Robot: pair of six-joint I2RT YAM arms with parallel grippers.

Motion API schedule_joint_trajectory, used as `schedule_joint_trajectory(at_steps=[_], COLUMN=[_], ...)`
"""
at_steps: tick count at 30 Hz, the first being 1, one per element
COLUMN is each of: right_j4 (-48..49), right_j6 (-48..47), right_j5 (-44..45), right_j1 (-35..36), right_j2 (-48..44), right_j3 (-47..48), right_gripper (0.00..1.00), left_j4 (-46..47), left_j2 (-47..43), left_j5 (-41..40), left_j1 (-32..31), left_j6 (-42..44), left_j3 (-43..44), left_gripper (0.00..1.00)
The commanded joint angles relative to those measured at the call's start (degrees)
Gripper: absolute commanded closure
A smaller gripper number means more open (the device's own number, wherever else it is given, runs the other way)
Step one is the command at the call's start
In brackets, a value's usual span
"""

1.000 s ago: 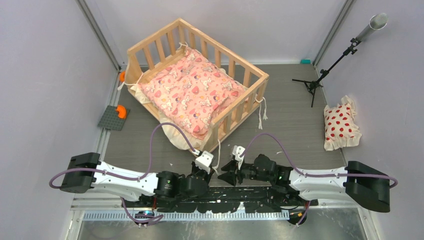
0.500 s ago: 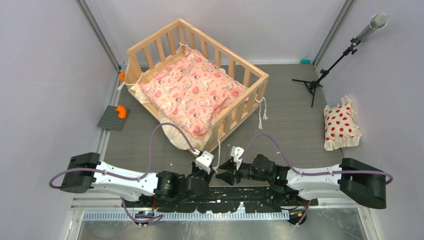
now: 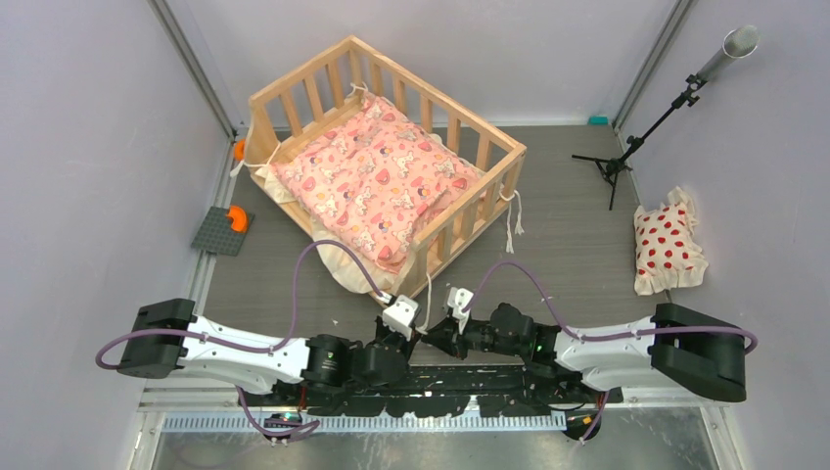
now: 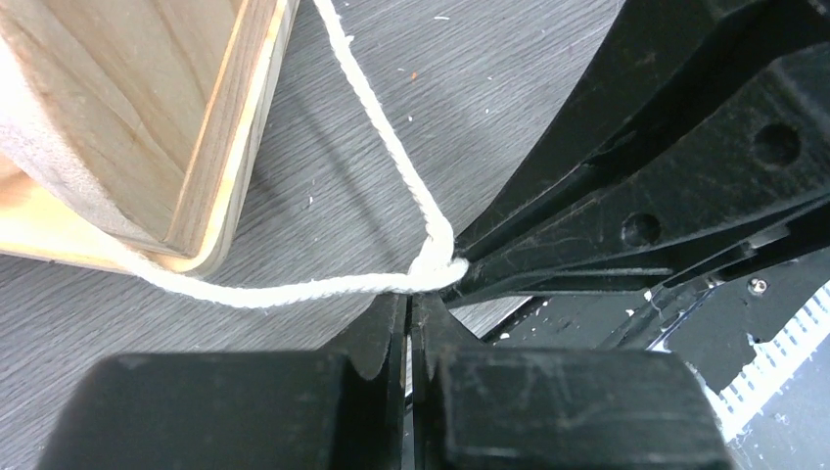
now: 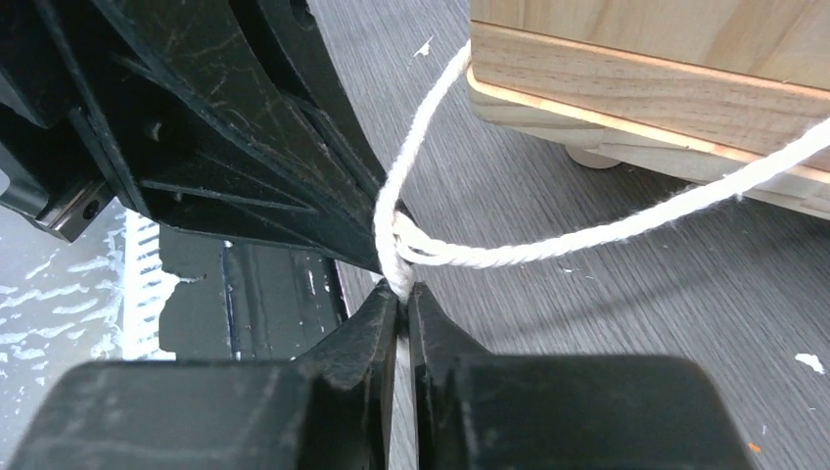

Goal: Set up the pet bed

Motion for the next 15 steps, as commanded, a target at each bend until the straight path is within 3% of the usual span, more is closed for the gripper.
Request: schedule_joint_trajectory(at_steps=[1, 6, 15], right_j4=[4.7, 2.2, 1.5], right_j6=[0.1, 0.6, 1.5], right_j5=[4.9, 10.4, 10.3], right_j1=[0.3, 0.2, 0.2], right_j2=[-2.1, -5.6, -3.6], right_j3=[0.7, 0.4, 0.7], right_gripper=[0.91, 0.99, 0.99], left_j4=[-1.4, -2.5, -2.9], left_j2=[-1.2, -2.0, -2.1], left_j5=[-0.4, 0.1, 1.0], left_j1=[-0.2, -0.2, -0.2], left_j6=[-1.1, -1.5, -1.9], left_j3=[1.7, 1.4, 1.5], left_gripper=[1.00, 1.00, 1.00])
